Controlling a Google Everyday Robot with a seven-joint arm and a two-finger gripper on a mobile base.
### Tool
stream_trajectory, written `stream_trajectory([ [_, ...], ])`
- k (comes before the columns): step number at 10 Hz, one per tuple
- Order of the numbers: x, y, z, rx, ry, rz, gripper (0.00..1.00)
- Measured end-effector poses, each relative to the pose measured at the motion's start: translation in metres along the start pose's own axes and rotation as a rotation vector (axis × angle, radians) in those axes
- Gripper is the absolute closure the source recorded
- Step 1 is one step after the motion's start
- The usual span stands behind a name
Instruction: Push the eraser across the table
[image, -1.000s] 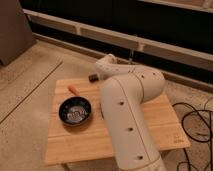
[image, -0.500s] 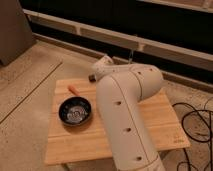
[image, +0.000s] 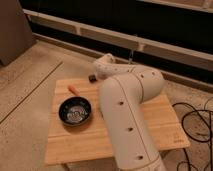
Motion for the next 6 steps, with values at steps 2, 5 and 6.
stream_trajectory([
  [2, 0.0006, -0.0008, 0.0, 0.0, 0.002, 0.003, 0.97],
  [5, 0.0017, -0.0006, 0.0003, -0.002, 0.001, 0.002, 0.97],
  [6, 0.0027, -0.0008, 0.003, -0.002, 0.003, 0.018, 0.97],
])
